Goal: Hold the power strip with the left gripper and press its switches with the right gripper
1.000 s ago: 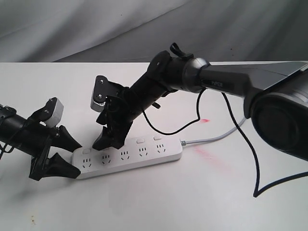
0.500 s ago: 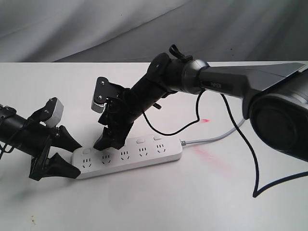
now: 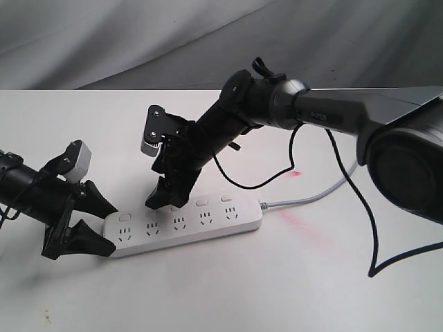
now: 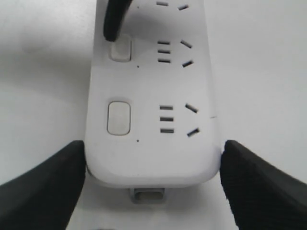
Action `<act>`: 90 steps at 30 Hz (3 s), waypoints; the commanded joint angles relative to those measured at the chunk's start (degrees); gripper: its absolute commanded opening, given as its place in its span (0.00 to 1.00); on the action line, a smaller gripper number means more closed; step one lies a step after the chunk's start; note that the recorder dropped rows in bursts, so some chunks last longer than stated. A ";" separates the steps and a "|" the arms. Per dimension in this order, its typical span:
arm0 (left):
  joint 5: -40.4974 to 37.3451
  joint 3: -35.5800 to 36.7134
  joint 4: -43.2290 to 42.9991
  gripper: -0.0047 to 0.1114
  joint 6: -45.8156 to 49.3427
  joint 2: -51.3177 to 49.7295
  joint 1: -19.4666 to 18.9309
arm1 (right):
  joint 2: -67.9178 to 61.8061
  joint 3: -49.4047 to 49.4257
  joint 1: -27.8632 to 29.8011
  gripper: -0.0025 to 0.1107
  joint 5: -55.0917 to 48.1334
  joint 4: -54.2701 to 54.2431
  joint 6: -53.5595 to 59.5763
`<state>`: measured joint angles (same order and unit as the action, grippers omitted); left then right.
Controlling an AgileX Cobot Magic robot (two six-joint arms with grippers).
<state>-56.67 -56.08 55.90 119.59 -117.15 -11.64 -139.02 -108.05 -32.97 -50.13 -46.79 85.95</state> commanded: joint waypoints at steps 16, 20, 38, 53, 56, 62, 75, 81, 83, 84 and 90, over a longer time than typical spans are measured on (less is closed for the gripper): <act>-0.05 0.03 -1.17 0.52 0.37 -0.28 0.41 | -2.20 0.31 0.35 0.66 -1.56 0.81 -1.38; -0.05 0.03 -1.17 0.52 0.37 -0.28 0.41 | -2.36 0.31 -0.86 0.66 -1.56 1.43 -1.38; -0.05 0.03 -1.17 0.52 0.37 -0.28 0.41 | -0.68 0.31 -0.80 0.66 -2.21 -5.06 0.22; -0.05 0.03 -1.17 0.52 0.37 -0.28 0.41 | -1.49 0.31 -0.20 0.66 1.23 1.29 -2.39; -0.05 0.03 -1.17 0.52 0.37 -0.28 0.41 | -1.77 0.31 -0.20 0.66 0.56 4.43 -4.23; -0.05 0.03 -1.17 0.52 0.37 -0.28 0.41 | -3.98 0.31 -0.20 0.66 -1.10 7.45 -5.68; -0.05 0.03 -1.17 0.52 0.37 -0.28 0.41 | 0.27 0.31 -0.20 0.66 -1.92 0.06 -2.14; -0.05 0.03 -1.17 0.52 0.37 -0.28 0.41 | 4.75 0.31 3.04 0.66 -3.65 -0.79 -1.04; -0.05 0.03 -1.17 0.52 0.37 -0.28 0.41 | 4.76 0.31 4.72 0.66 -6.01 -1.89 -1.04; -0.05 0.03 -1.17 0.52 0.37 -0.28 0.41 | 4.76 0.31 5.59 0.66 -7.30 -2.52 -1.04; -0.05 0.03 -1.17 0.52 0.37 -0.28 0.41 | 4.65 0.31 6.04 0.66 -8.74 -2.69 -0.28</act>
<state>-56.67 -56.08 55.75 119.59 -117.15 -11.64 -134.70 -107.89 -26.72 -57.61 -48.77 84.49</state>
